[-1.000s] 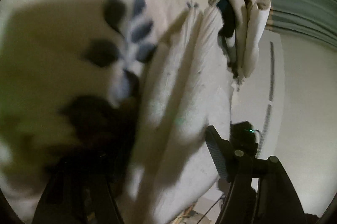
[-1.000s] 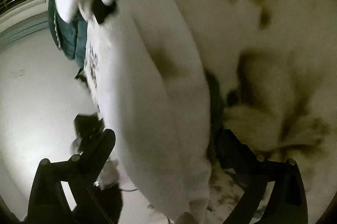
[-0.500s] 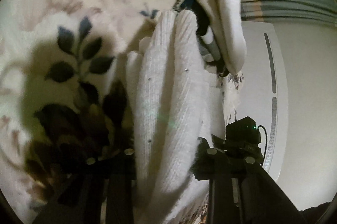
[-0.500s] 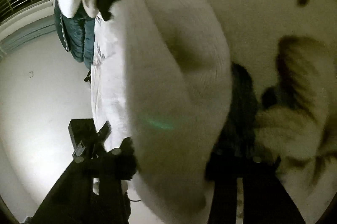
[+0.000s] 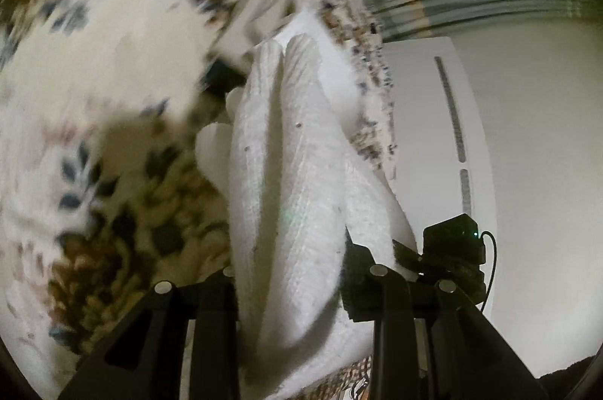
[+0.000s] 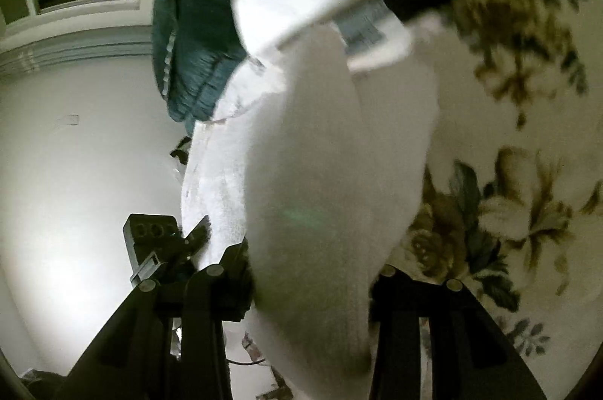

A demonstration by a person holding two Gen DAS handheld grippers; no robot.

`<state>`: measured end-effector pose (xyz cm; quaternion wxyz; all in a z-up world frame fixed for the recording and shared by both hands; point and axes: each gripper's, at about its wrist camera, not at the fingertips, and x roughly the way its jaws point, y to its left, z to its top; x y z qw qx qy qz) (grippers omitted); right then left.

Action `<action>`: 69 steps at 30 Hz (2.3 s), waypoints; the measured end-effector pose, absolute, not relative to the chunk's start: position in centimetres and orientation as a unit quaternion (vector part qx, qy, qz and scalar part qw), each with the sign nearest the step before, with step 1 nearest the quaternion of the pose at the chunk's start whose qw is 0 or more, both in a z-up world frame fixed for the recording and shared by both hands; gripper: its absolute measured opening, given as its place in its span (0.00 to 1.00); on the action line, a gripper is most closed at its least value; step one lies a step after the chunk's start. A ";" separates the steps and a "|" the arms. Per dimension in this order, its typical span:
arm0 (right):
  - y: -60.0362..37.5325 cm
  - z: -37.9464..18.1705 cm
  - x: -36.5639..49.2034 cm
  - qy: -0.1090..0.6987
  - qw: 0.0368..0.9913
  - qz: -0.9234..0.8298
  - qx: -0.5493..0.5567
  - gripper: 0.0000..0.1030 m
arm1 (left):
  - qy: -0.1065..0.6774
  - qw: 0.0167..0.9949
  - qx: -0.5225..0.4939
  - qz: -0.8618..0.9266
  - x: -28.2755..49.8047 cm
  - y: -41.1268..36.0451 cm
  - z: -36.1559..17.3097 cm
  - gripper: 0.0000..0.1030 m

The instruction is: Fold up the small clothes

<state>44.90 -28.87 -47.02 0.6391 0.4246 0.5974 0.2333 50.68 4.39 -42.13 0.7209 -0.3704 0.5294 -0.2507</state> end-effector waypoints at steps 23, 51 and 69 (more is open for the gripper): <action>-34.9 -45.4 74.4 0.561 0.696 0.179 0.411 0.40 | 0.541 0.738 -0.323 -0.243 76.7 -1.3 -45.5 0.27; -27.6 -35.9 64.4 0.530 0.842 -0.099 -0.023 1.00 | 0.521 0.852 0.013 -0.047 68.9 -6.6 -38.0 1.00; -25.6 -14.5 41.3 0.424 0.894 -0.142 -0.010 1.00 | 0.430 0.901 0.032 -0.048 46.4 -6.8 -17.8 1.00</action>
